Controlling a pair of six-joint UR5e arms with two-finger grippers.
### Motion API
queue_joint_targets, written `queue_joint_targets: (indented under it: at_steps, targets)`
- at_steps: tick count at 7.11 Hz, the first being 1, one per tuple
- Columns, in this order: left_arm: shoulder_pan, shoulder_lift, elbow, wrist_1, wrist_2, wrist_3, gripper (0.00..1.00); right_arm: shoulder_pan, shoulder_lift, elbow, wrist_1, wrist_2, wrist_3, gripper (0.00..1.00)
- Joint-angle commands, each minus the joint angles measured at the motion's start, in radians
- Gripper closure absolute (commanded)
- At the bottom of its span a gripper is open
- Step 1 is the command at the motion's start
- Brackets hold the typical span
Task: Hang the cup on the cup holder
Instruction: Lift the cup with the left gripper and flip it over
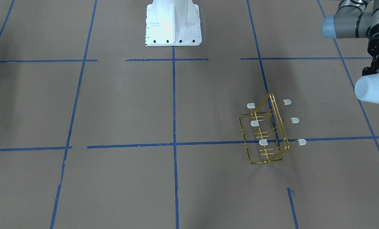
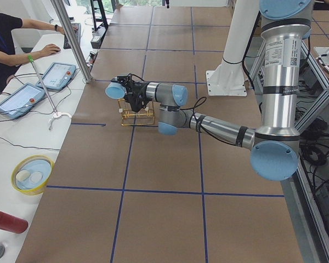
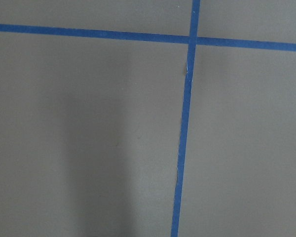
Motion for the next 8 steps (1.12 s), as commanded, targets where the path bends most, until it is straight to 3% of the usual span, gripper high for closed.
queue_joint_targets:
  at_steps: [1, 5, 8]
  targets:
    - [0.006, -0.001, 0.006, -0.102, -0.011, -0.257, 1.00, 0.000, 0.000, 0.000, 0.001, 0.000, 0.000, 0.00]
    - [0.050, 0.003, 0.016, -0.210, -0.007, -0.684, 1.00, 0.000, 0.000, 0.000, -0.001, 0.000, 0.000, 0.00]
    - [0.116, 0.092, 0.016, -0.335, 0.019, -0.952, 1.00, 0.000, 0.000, 0.000, 0.001, 0.000, 0.000, 0.00]
